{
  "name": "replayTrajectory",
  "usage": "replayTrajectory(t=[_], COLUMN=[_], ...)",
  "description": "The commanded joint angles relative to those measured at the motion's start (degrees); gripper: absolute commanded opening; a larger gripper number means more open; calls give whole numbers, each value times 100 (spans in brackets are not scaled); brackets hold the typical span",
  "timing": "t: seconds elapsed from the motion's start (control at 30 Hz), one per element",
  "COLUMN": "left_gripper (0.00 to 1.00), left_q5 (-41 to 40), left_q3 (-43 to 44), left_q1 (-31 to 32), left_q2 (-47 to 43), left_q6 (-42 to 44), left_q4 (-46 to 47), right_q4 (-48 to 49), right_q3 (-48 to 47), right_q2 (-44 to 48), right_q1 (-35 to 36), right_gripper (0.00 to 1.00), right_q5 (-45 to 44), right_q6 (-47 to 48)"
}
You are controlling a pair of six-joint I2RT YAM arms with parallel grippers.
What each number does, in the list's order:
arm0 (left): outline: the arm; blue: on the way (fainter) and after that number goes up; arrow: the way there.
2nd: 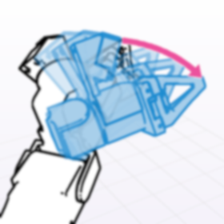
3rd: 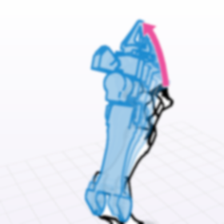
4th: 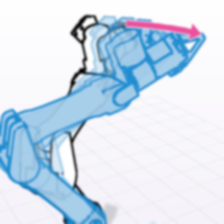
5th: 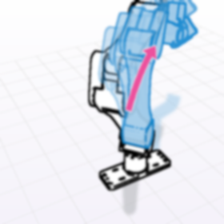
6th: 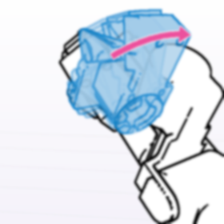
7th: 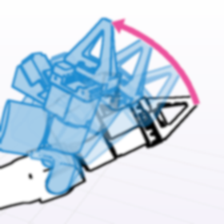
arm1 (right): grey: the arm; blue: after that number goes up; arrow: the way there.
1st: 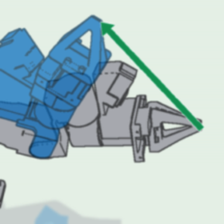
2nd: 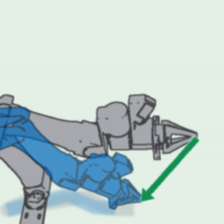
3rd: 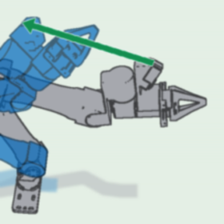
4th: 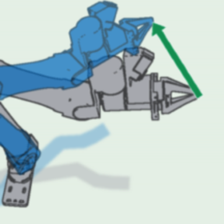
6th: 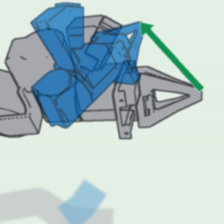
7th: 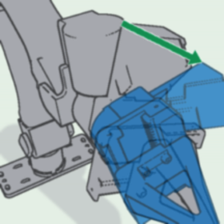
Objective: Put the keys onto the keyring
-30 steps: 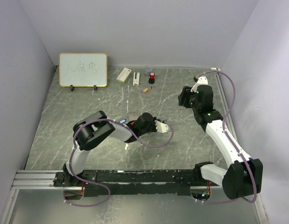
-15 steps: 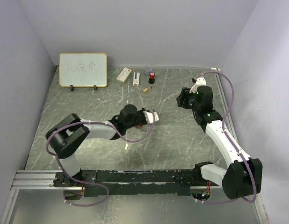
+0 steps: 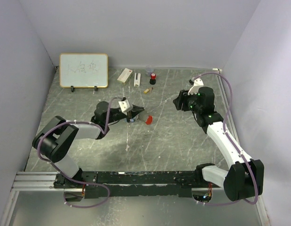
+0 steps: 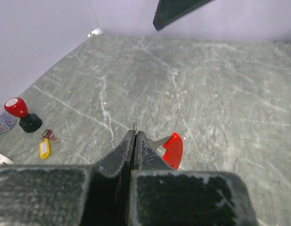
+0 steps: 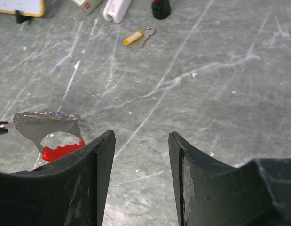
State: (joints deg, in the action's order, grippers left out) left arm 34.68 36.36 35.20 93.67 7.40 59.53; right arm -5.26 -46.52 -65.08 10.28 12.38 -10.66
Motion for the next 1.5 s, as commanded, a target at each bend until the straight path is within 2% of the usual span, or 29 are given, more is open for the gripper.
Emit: replayTrajectory(t=[0.0, 0.1, 0.17, 0.3, 0.7, 1.2, 1.47], left_gripper=[7, 7, 7, 7, 7, 7, 7], left_q5=[1019, 1304, 1418, 1493, 1462, 1533, 1542], left_q3=[-259, -348, -310, -179, 248, 692, 756], left_q1=[-419, -654, -754, -769, -770, -769, -773], left_q2=[114, 521, 758, 831, 592, 530, 505], left_q6=[-1578, -2509, -3114, -3150, -3290, -3570, -3684], left_q4=[2396, 3774, 4379, 4418, 4416, 4427, 4427], right_q4=[370, 504, 567, 718, 958, 1493, 1264], right_q3=[89, 106, 117, 108, -241, -336, -239], right_q2=[-14, -114, -148, -243, -895, -1040, -467], right_q1=[-36, -21, 33, 270, 1568, 2334, 2385], right_gripper=[49, 48, 47, 48, 48, 48, 48], right_q5=[789, 1178, 1331, 1506, 926, 899, 145], right_q6=[121, 88, 73, 109, 81, -159, 51])
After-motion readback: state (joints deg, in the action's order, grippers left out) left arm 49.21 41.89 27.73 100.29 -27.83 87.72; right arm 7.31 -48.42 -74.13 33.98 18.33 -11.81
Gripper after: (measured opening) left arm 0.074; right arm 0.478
